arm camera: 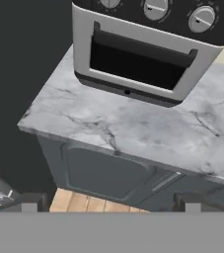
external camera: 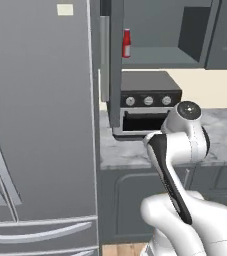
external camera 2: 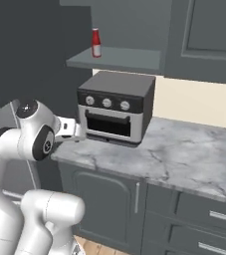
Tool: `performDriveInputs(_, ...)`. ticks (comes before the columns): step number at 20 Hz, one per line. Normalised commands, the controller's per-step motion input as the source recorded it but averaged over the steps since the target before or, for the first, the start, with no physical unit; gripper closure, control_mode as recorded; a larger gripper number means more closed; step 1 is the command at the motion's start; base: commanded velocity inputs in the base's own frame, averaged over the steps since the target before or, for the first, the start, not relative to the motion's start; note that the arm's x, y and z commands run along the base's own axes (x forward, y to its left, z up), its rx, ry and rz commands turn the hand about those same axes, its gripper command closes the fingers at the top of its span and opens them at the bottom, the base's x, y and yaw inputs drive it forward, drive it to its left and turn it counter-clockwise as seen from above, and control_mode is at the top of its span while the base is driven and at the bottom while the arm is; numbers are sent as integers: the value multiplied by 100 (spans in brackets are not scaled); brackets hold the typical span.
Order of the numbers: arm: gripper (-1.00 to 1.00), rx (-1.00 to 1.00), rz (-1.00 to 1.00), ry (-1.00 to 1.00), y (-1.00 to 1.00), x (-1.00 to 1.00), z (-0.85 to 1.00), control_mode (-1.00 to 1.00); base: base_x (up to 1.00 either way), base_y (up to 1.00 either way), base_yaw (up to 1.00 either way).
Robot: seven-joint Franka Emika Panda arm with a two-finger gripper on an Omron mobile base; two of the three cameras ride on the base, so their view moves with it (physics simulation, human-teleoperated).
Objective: Move the shaker and ketchup from the cabinet to the dining counter.
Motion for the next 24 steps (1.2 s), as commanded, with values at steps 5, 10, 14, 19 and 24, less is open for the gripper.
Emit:
performDriveInputs(5, -100, 0, 0, 0, 0, 0, 0, 100, 54, -42, -2)
performDriveInputs(10, -100, 0, 0, 0, 0, 0, 0, 100, 41, -26, -13)
performDriveInputs(14, -100, 0, 0, 0, 0, 0, 0, 100, 38, -13, -5)
performDriveInputs(19, -100, 0, 0, 0, 0, 0, 0, 100, 35, -5, -3)
performDriveInputs(24, -100, 0, 0, 0, 0, 0, 0, 100, 51, -3, 0)
